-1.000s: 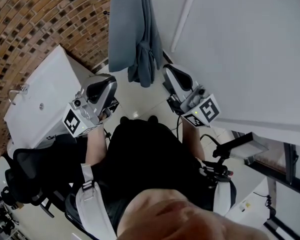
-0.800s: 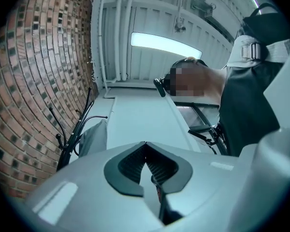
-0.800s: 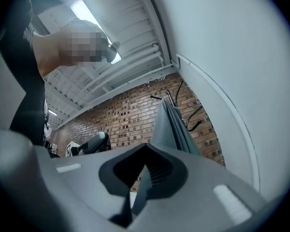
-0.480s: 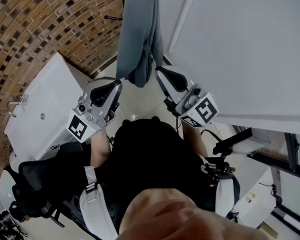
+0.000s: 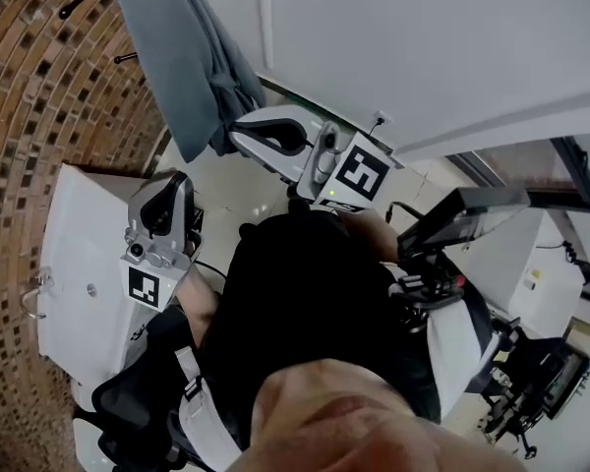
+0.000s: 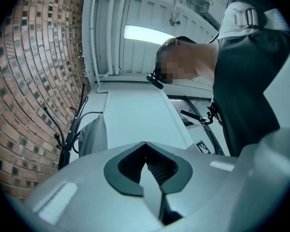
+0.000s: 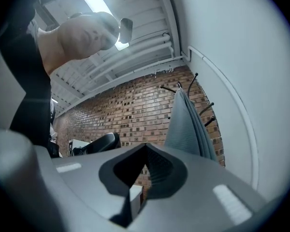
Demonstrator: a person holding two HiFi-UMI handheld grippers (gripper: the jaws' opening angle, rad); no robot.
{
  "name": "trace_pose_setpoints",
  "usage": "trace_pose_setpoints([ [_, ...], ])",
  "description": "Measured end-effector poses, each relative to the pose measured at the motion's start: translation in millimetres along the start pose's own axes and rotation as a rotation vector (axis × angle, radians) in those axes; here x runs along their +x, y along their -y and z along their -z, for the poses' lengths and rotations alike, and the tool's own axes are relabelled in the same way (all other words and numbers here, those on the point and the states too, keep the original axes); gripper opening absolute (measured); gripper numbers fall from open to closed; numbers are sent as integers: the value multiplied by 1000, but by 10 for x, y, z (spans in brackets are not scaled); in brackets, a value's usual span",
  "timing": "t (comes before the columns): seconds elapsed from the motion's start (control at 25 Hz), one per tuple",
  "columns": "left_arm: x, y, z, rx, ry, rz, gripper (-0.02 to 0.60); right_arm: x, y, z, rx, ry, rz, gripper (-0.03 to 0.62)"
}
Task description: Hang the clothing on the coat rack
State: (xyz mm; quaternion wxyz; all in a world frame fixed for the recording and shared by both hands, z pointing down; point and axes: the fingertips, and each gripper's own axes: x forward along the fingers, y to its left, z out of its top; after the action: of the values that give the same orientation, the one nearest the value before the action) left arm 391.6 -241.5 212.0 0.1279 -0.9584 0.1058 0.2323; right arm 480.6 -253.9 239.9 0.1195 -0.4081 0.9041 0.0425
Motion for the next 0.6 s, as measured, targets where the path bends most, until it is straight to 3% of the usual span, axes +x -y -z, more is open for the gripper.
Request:
trace_pose_setpoints([
  [0.32,46,62,10,-4,14,-9,0,-77,-42,-40,-5,19,2,-2],
  [0.52,105,185,1,-13,18,-5,118,-162,-49,-75,12,-6,9,2],
  [0.6,165,269,26,-4,5,5,126,-243,-36,-131,14,14,14,2],
])
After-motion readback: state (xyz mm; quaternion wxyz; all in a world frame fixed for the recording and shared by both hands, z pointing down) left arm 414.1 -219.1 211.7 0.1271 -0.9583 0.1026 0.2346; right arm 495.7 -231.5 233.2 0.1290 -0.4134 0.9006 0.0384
